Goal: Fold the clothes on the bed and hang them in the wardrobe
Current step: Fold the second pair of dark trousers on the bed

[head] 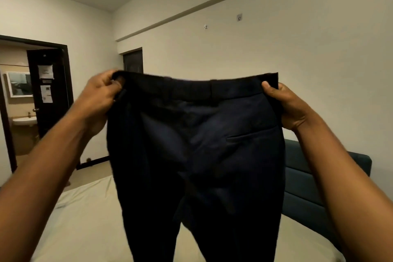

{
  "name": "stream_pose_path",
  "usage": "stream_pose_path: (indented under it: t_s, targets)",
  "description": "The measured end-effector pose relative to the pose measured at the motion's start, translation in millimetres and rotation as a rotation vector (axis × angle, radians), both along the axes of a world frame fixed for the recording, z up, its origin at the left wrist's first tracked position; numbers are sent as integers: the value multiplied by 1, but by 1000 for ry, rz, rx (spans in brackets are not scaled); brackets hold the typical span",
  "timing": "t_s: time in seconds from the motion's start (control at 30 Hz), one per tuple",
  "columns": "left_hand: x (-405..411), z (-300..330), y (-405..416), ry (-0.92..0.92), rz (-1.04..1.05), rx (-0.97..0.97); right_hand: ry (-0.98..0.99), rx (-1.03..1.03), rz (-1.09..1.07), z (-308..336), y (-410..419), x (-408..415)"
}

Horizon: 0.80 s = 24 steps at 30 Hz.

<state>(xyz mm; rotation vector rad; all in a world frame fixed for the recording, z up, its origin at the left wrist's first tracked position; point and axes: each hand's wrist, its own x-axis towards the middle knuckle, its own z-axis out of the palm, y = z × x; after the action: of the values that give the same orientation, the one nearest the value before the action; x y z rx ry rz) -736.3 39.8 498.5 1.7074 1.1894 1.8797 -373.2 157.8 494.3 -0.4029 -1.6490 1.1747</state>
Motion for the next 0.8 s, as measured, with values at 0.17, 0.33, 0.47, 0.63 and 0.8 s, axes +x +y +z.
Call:
stream_pose_path:
  t_s: [0.17, 0.33, 0.47, 0.63, 0.8]
  targets:
    - [2, 22, 47, -73, -367, 141, -11, -19, 165, 22, 33, -11]
    - [-29, -18, 162, 720, 131, -566, -936, 106, -536, -25, 152, -49]
    - [-48, -23, 206, 620, 743, -271, -573, 54, -968, -55, 205, -55]
    - [-57, 27, 213, 419, 873, 34, -413, 260, -1079, -2, 211, -80]
    - [-87, 17, 189, 351, 746, 128, -303, 331, -971, 11, 200, -87]
